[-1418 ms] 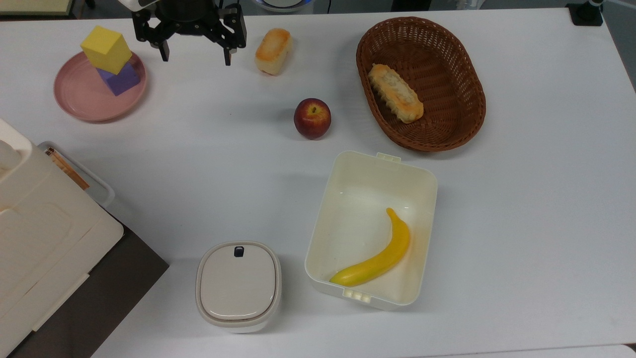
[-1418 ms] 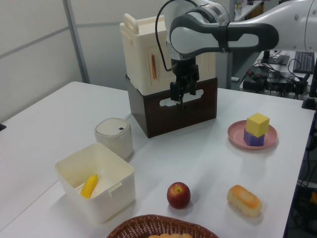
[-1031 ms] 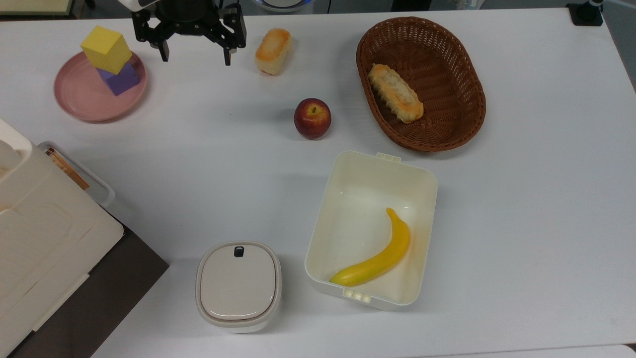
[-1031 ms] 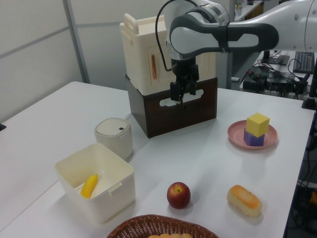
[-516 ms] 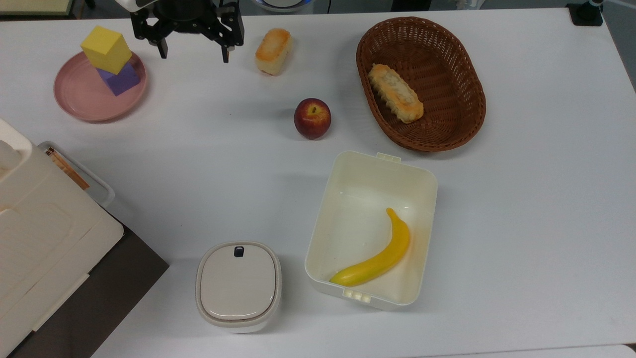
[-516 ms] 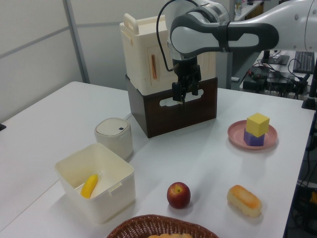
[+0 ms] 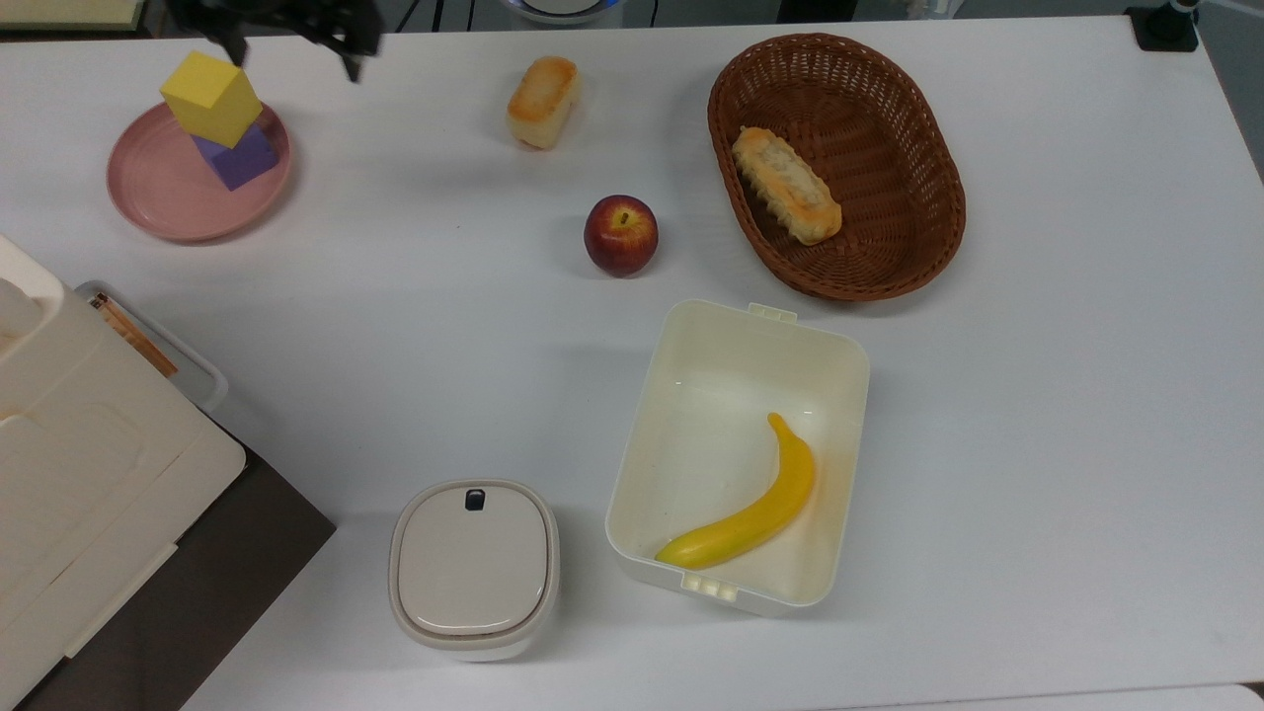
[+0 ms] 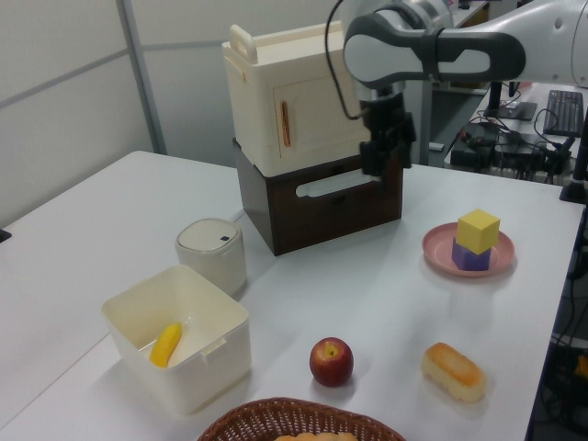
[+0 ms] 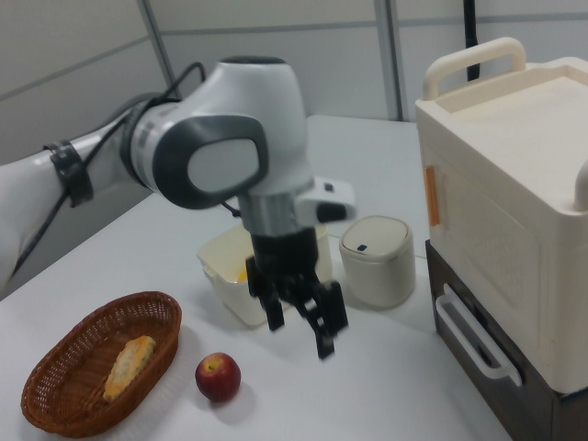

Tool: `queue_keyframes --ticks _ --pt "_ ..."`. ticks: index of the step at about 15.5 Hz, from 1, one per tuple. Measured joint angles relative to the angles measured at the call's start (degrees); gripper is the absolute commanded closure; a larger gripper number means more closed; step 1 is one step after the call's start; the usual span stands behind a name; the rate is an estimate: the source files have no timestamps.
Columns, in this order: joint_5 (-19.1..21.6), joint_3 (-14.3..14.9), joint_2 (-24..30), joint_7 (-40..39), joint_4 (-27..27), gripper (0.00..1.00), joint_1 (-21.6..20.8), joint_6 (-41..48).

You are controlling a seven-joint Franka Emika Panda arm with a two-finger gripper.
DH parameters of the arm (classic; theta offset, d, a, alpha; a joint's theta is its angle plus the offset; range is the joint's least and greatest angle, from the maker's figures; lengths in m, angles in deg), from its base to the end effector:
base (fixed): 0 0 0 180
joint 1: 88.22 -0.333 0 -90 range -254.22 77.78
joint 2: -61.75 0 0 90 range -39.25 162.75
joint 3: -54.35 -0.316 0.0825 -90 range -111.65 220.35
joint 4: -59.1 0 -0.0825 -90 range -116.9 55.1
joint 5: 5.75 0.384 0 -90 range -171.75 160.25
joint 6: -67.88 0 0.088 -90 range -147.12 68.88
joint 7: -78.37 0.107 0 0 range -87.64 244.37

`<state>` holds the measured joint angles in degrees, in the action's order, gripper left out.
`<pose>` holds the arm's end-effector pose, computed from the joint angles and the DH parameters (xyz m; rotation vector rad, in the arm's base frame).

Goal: Put the yellow cube on the table
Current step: 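Lower the open gripper around the yellow cube atop the purple cube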

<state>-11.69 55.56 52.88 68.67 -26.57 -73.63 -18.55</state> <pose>0.5664 -0.1714 0.5667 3.0542 -0.1614 -0.2476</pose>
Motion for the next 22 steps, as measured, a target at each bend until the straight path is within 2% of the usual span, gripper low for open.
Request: queue_keyframes --ticks 3,9,19,22 --pt "-1.1 1.8 -0.4 -4.2 -0.4 0.0 2.7 3.1" --pt "-1.6 8.1 -3.9 -8.3 -2.2 0.0 3.5 3.3" --pt "-8.3 8.3 -11.2 -8.5 -3.0 0.0 6.4 3.3" --pt "-8.5 8.3 -12.0 -8.9 -3.0 0.0 7.3 3.0"
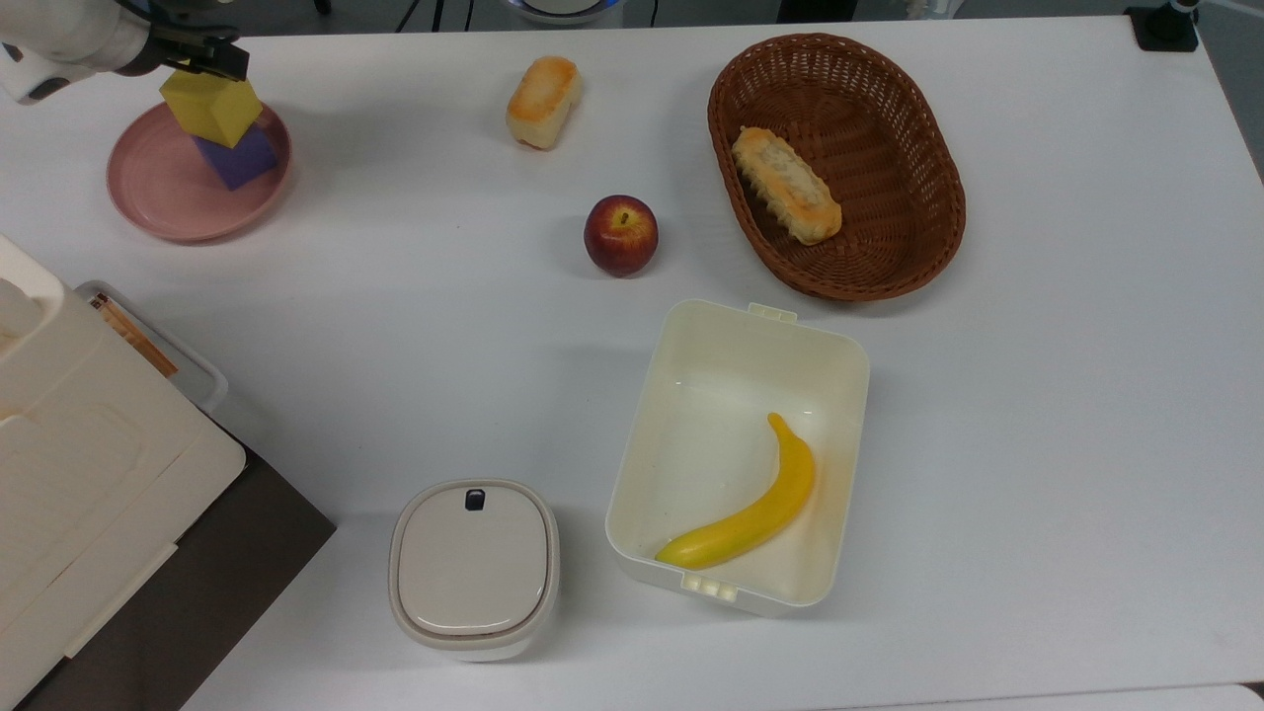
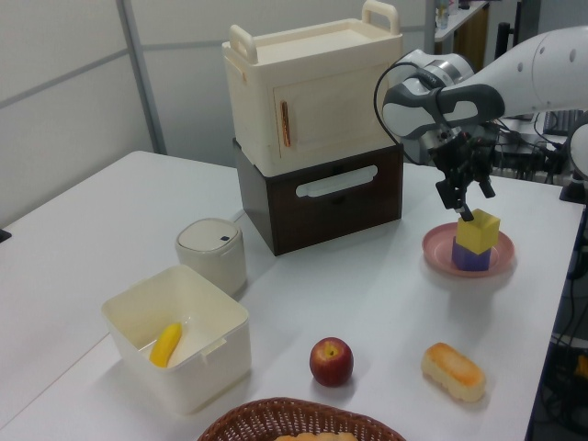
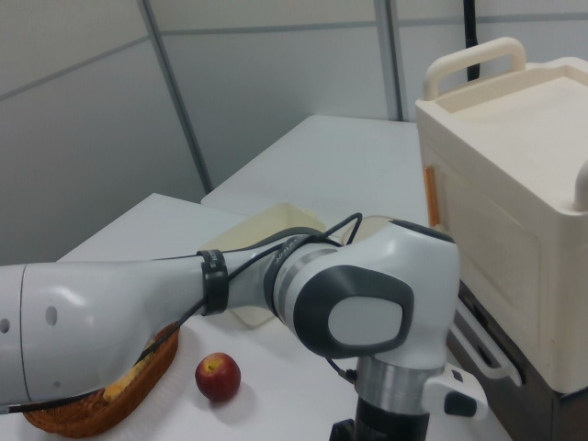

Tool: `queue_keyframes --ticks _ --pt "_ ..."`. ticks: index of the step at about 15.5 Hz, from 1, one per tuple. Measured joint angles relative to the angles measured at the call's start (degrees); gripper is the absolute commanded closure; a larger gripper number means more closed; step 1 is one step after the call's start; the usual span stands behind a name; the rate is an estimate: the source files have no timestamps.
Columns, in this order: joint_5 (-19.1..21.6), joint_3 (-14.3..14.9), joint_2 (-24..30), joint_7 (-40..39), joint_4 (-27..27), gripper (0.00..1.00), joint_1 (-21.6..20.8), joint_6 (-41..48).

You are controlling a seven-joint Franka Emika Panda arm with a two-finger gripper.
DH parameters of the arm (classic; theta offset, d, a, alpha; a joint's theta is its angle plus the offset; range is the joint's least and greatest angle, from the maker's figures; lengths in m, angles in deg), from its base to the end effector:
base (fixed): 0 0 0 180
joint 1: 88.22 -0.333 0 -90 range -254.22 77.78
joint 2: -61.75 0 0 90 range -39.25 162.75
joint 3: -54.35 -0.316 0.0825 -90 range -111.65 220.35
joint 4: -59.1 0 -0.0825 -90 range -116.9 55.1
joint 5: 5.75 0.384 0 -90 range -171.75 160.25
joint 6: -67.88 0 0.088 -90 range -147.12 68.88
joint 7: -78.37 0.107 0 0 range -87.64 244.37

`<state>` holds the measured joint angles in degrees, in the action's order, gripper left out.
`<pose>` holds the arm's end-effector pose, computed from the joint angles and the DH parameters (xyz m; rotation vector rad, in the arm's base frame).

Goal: Put the yellow cube on the table
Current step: 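Lower the open gripper around the yellow cube atop the purple cube, then close the gripper on the yellow cube, then lift the yellow cube off the purple cube and carry it off the plate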

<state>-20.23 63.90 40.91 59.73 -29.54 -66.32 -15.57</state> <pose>0.5132 -0.3342 0.4218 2.9237 -0.2897 -0.8101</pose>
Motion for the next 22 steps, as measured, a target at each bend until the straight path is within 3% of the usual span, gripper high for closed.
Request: queue_keyframes --ticks 13,15,18,19,22 --pt "0.0 -0.4 -2.2 0.0 -0.1 0.0 0.2 -0.5" --pt "0.0 -0.5 -2.6 0.0 -0.1 0.16 0.2 -0.8" --pt "0.0 -0.5 -2.8 -0.1 -0.1 0.59 0.0 -1.2" --pt "0.0 -0.5 -2.8 -0.2 -0.1 0.69 -0.1 -1.2" --pt "0.0 -0.5 -2.7 -0.6 0.0 0.75 -0.2 -1.2"
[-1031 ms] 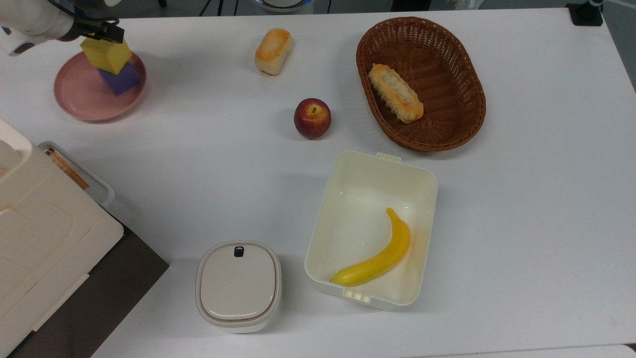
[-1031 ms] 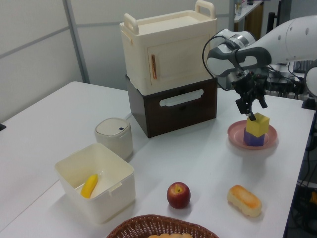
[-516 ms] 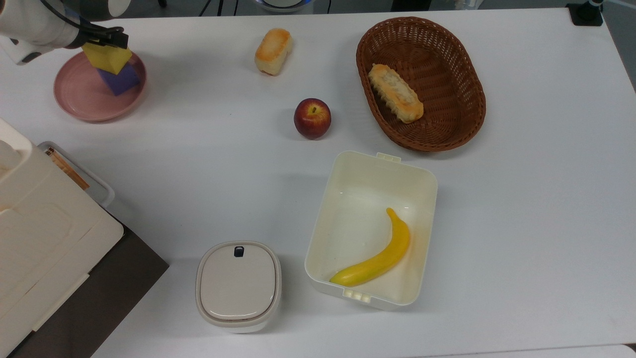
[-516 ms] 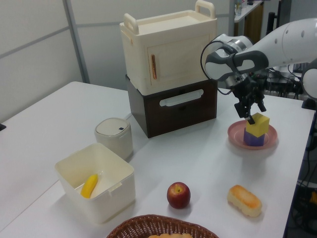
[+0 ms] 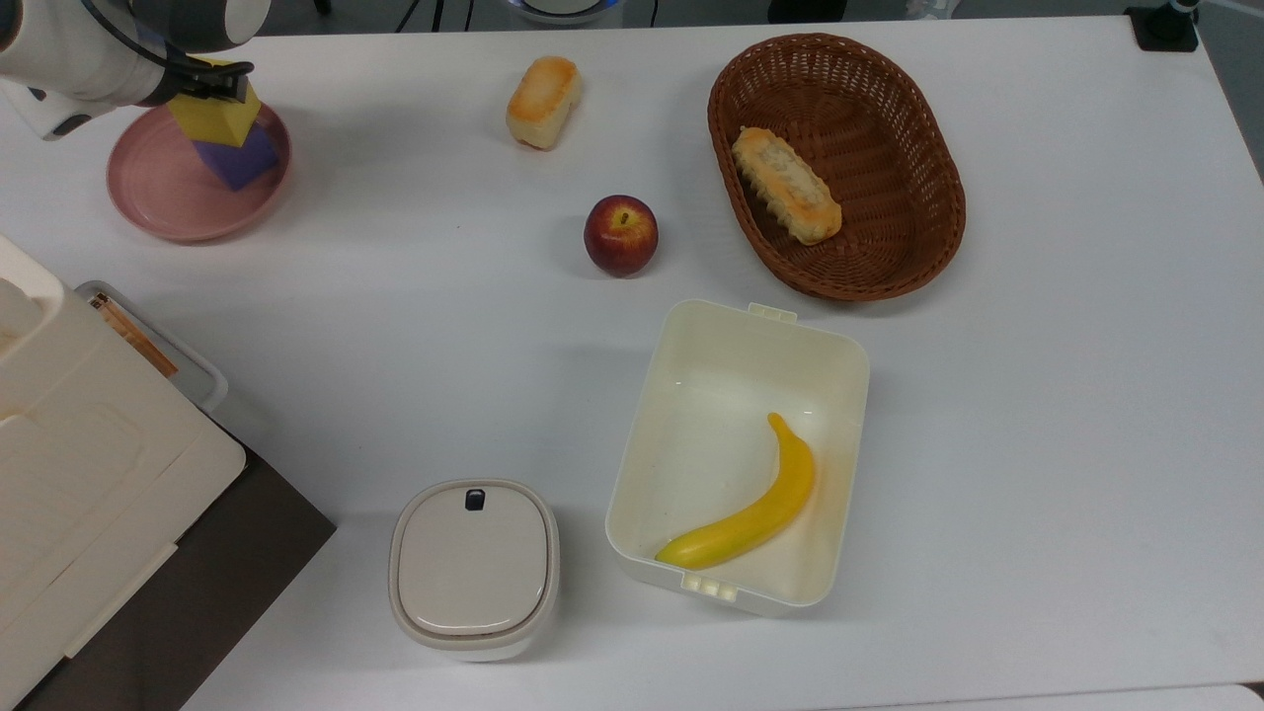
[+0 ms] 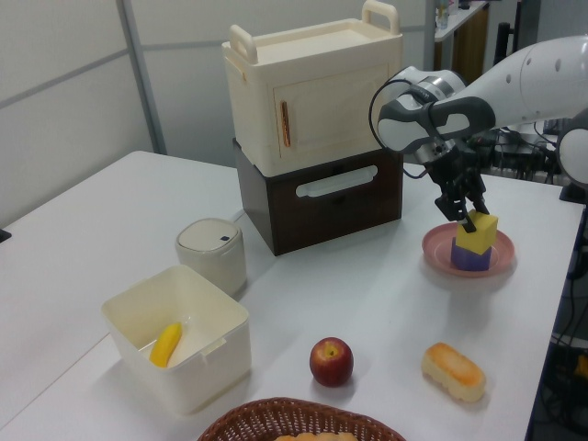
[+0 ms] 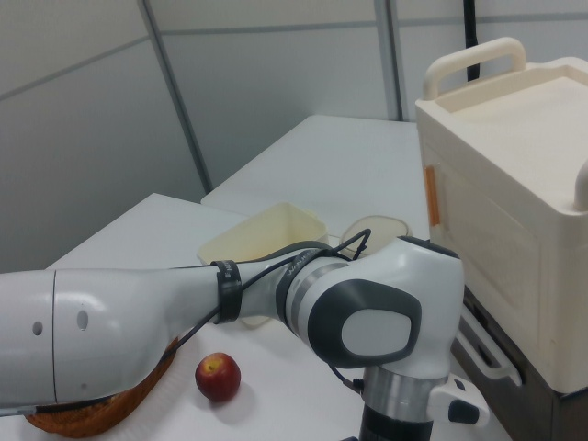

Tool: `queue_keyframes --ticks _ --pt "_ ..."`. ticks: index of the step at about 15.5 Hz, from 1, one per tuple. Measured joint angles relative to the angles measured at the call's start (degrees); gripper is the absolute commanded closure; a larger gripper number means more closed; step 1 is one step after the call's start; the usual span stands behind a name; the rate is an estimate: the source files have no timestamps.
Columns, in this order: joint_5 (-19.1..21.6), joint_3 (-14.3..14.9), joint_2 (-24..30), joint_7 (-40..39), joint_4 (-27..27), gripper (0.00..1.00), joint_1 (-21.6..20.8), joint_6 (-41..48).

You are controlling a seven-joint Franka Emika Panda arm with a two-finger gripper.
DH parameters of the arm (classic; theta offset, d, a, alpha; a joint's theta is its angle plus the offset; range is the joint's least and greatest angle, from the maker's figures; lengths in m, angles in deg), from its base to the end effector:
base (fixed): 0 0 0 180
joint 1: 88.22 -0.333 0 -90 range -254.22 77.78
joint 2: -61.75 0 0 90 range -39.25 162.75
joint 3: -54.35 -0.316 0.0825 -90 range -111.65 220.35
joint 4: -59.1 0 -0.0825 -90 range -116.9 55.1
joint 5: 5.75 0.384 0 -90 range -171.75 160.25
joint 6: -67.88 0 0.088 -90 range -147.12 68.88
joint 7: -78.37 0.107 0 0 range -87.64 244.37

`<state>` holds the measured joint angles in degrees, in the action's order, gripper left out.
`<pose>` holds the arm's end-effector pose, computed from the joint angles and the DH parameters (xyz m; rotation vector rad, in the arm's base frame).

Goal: Put the yellow cube on the table
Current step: 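Lift the yellow cube off the purple cube and carry it off the plate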

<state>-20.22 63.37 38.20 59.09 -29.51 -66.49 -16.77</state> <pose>0.5230 -0.3309 0.3936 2.9254 -0.2416 -0.8482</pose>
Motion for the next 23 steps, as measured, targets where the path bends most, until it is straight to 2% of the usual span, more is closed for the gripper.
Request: queue_keyframes --ticks 7,16,19,20,21,22,23 --pt "0.0 -0.2 0.6 -0.6 1.0 0.75 -0.6 0.0" --pt "0.7 -0.3 2.8 0.8 2.9 0.72 -7.2 0.5" --pt "3.4 -0.5 2.8 3.8 2.9 0.71 -10.9 0.5" --pt "5.0 -0.5 2.8 4.5 2.9 0.66 -11.9 0.5" --pt "6.4 -0.5 2.8 5.0 2.9 0.48 -12.8 0.5" --pt "7.5 -0.5 2.8 5.4 2.9 0.19 -13.5 0.5" --pt "8.3 -0.5 2.8 6.2 2.9 0.0 -14.1 0.4"
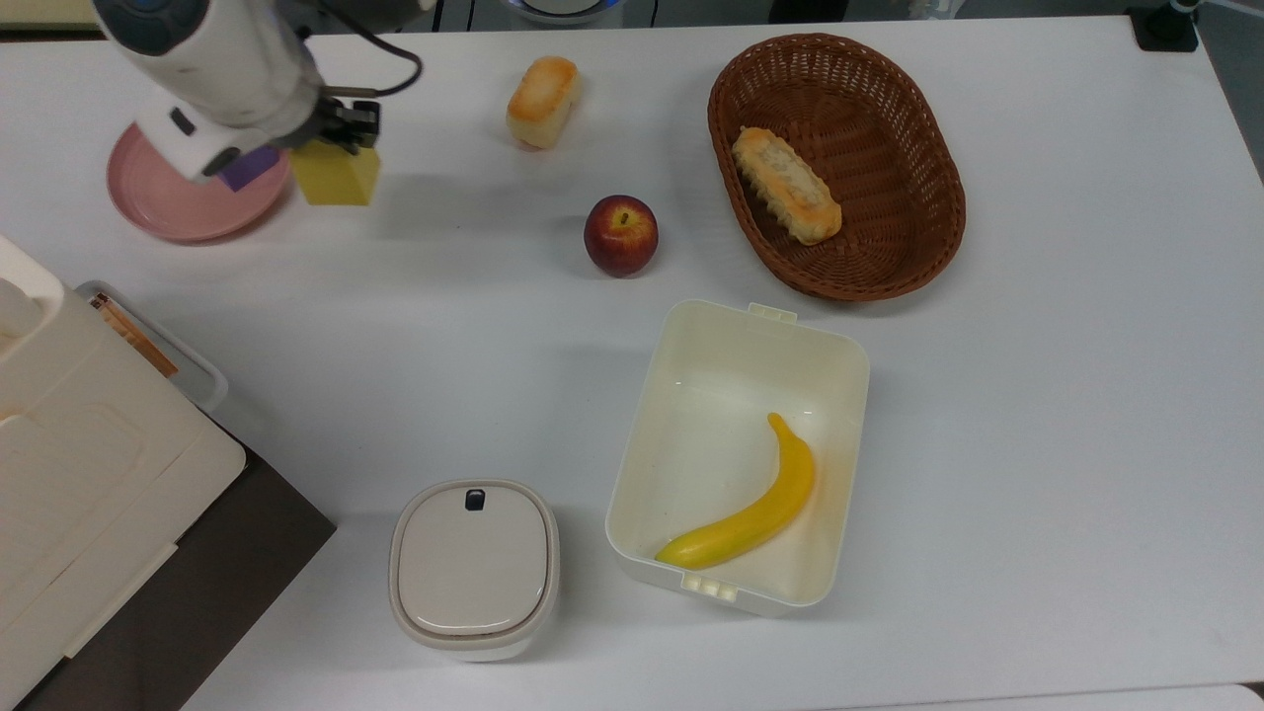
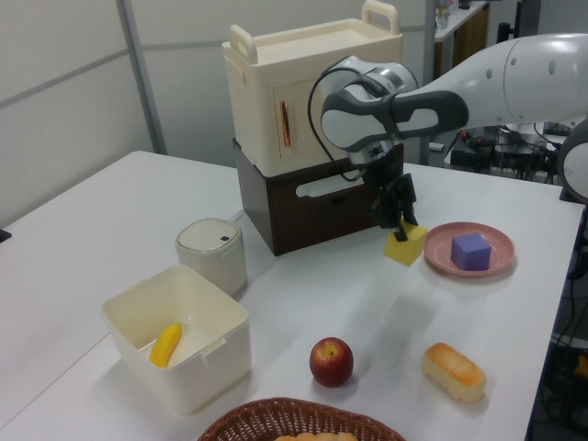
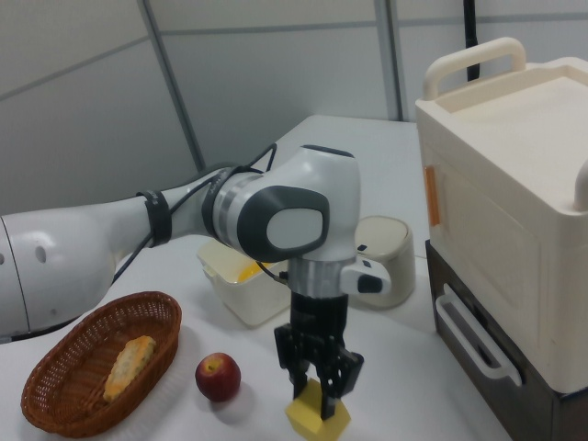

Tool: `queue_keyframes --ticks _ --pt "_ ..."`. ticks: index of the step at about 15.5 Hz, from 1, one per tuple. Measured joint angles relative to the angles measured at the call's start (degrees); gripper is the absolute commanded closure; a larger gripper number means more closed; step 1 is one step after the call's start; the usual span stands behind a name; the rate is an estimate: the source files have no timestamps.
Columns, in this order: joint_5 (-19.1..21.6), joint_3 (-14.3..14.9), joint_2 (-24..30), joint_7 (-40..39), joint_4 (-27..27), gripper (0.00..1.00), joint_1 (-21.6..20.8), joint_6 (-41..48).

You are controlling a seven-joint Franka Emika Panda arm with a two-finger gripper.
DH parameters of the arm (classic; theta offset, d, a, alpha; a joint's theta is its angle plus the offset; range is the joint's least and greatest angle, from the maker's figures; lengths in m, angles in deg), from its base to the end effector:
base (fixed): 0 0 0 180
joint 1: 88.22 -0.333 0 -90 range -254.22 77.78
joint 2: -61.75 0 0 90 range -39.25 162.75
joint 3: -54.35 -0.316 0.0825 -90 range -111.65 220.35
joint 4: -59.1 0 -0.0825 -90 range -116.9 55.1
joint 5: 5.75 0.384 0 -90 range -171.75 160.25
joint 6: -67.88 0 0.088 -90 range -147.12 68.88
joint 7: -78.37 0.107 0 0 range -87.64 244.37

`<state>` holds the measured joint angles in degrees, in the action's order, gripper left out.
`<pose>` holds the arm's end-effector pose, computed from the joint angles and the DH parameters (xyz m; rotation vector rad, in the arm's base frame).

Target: Put the yellow cube on the table

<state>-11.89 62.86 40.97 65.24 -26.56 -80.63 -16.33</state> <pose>0.5971 -0.1731 0.4407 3.0171 -0.0642 -0.6304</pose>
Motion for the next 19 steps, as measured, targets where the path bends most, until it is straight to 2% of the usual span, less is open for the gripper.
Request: queue_keyframes --ticks 7,15,19 --pt "0.7 0.0 0.5 3.1 1.8 0.0 -4.5 -0.1" --pt "0.7 -0.1 5.6 3.3 6.7 0.0 -7.3 -0.1" --pt "0.9 0.2 6.4 3.6 7.4 0.0 -7.1 -7.1"
